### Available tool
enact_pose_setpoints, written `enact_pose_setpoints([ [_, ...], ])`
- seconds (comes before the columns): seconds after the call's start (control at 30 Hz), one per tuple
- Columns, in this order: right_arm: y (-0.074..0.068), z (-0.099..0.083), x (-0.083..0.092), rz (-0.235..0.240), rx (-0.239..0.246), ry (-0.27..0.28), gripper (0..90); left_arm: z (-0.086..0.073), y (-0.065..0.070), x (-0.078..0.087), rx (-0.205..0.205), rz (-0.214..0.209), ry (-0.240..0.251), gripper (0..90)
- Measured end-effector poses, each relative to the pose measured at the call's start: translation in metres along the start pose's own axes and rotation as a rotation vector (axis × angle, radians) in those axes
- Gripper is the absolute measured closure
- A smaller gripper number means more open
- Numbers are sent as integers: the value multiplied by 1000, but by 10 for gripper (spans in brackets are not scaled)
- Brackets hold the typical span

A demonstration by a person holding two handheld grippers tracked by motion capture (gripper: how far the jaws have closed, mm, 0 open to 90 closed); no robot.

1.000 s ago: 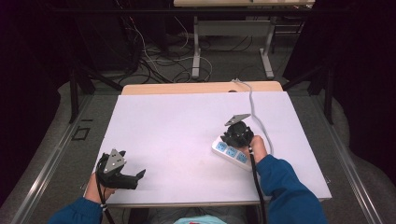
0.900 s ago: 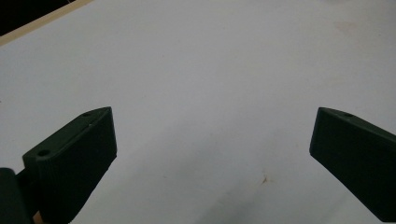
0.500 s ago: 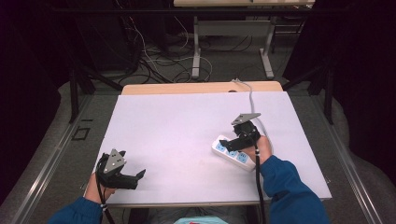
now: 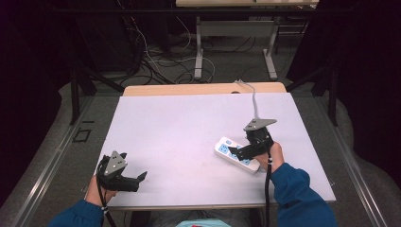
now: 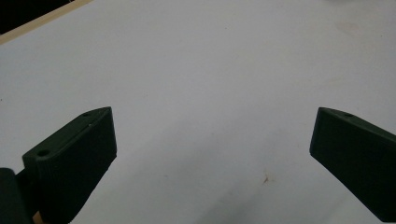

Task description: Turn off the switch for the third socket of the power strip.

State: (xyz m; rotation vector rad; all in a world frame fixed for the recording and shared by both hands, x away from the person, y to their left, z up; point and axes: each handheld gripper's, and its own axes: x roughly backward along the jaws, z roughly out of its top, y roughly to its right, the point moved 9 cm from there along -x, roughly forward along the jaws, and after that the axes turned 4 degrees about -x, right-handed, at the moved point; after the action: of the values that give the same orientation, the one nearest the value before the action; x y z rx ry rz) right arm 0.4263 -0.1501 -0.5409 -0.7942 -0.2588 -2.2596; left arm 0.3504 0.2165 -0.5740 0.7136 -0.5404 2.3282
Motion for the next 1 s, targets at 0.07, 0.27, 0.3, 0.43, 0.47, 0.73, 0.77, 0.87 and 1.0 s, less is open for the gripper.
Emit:
enact_pose_setpoints([
  [0.07,-1,-1,3,0,3,4,6,0,0,0,1,1,1,6],
  [0.27,-3,-9,11,-11,6,5,0,0,0,0,2,4,2,6],
  [0.3,-3,-9,13,-10,9,9,0,0,0,0,4,1,0,6],
  [0.43,-3,-15,18,-20,4,15,0,0,0,0,5,1,0,6],
  [0.47,-3,-16,19,-24,1,20,0,0,0,0,4,1,0,6],
  [0.73,1,-26,33,-36,-18,25,0,0,0,0,4,1,-1,6],
  [0.77,3,-27,34,-48,-19,33,0,0,0,0,5,1,0,6],
  [0.87,4,-31,37,-48,-22,37,0,0,0,0,5,1,-1,6],
  [1.0,5,-38,41,-55,-29,24,0,0,0,0,4,1,-2,6],
])
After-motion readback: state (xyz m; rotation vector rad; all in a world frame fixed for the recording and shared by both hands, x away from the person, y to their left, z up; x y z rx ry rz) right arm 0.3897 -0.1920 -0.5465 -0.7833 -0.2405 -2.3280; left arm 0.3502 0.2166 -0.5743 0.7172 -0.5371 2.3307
